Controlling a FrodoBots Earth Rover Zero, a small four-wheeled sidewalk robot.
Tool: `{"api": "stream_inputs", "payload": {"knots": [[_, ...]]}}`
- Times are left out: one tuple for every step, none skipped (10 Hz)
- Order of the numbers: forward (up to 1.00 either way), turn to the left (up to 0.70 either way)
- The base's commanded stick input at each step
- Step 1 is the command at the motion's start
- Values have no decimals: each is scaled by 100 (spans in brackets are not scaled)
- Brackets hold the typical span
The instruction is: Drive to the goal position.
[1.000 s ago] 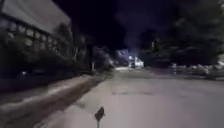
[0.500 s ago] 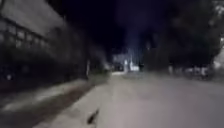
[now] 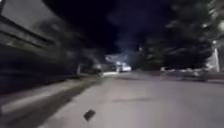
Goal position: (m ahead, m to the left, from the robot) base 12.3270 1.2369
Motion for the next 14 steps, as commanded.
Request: {"api": "stream_inputs", "payload": {"knots": [[70,0],[70,0],[70,0],[70,0],[70,0],[70,0],[70,0],[70,0],[70,0],[70,0],[70,0],[70,0],[70,-29],[70,-35]]}}
